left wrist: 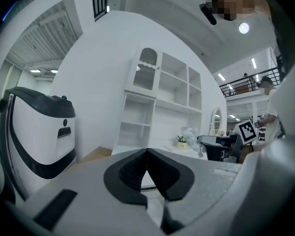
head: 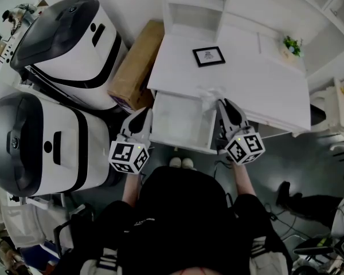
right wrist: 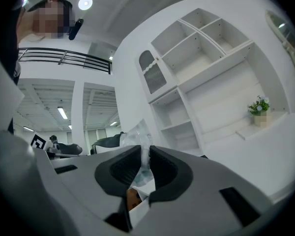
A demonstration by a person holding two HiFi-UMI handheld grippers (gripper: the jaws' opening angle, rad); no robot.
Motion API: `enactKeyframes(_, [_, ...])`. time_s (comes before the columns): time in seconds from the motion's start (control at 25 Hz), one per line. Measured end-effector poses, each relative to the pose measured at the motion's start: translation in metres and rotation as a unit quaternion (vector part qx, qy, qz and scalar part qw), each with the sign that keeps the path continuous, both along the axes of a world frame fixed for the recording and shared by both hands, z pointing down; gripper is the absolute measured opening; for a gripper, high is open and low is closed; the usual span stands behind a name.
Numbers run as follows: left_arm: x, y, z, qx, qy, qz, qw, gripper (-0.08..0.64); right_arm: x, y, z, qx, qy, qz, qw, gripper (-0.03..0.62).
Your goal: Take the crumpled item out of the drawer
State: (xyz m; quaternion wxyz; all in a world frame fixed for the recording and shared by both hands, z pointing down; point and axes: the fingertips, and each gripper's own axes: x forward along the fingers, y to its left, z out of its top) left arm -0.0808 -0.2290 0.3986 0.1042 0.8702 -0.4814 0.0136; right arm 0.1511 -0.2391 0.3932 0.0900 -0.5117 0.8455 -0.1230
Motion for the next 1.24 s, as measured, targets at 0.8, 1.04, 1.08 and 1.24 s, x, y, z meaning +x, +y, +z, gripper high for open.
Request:
enactKeyframes(0.8, [-0.002,-0.004,-0.009,0.014,-0.011,-0.010,0.9998,-0.002,0.010,0.000,-0.008,0.020,0.031,0.022,0.999,0.041])
enactKeyframes(1.04, [0.000,-0.006,-0.011,0.016,-0.010,-0.011,0.9998,-0.002,0.012,-0.001,-0.010,0.025,0.040,0.024,0.999,0.041])
enactKeyframes(1.08, [0.000,-0.007,-0.011,0.016,-0.010,-0.011,0.9998,-0.002,0.013,-0.001,-0.010,0.025,0.041,0.024,0.999,0.041])
enactKeyframes(1.24, [0.000,-0.008,-0.010,0.016,-0.009,-0.012,0.9998,-0.002,0.013,-0.003,-0.009,0.026,0.044,0.025,0.998,0.041])
